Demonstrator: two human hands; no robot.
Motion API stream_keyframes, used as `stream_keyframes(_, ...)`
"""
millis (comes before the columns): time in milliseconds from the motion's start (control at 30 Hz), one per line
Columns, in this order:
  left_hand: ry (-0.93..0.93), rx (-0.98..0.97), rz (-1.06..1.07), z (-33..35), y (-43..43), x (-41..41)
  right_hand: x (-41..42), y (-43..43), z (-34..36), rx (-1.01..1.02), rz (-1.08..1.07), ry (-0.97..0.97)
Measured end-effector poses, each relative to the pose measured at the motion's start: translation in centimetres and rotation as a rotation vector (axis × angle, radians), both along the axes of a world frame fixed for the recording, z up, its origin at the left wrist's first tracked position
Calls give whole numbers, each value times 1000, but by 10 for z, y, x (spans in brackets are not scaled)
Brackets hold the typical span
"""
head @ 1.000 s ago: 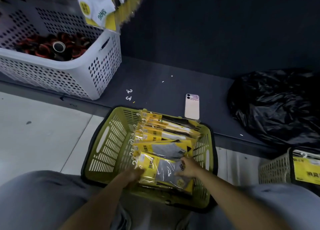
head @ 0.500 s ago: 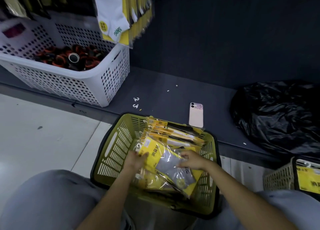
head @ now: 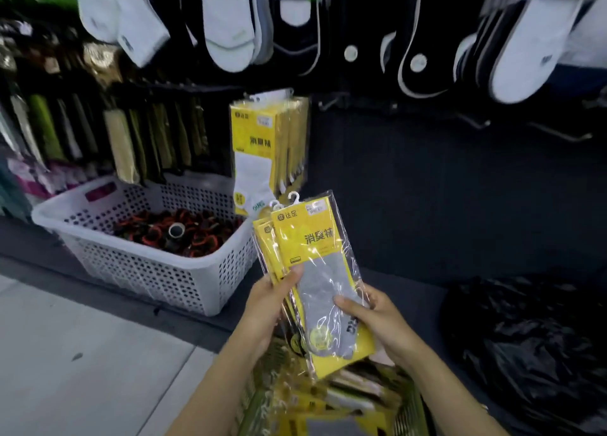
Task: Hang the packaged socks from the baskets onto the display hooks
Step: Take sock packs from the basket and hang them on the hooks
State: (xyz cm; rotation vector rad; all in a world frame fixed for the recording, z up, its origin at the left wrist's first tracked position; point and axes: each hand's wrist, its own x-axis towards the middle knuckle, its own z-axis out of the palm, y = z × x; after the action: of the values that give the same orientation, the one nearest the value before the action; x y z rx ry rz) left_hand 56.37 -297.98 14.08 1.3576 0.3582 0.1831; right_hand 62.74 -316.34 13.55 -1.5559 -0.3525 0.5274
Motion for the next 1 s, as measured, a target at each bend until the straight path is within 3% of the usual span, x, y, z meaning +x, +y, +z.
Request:
stream_keyframes(133, -180, 63, 123, 42, 20, 10, 7, 25, 41, 84, 38, -115)
stream_keyframes(267, -294, 209, 205, 68, 39, 18, 16, 57, 84, 232, -143, -275)
stream_keyframes(433, -400, 332, 241, 86, 59, 29, 31, 89, 110, 324, -264, -299)
stream_keyframes(800, -413, 356, 459, 90, 104, 54, 80, 96, 134, 381, -450, -262)
stream_keyframes(1000, -412, 342, 523, 89, 126, 53, 112, 101, 138, 243, -438, -258)
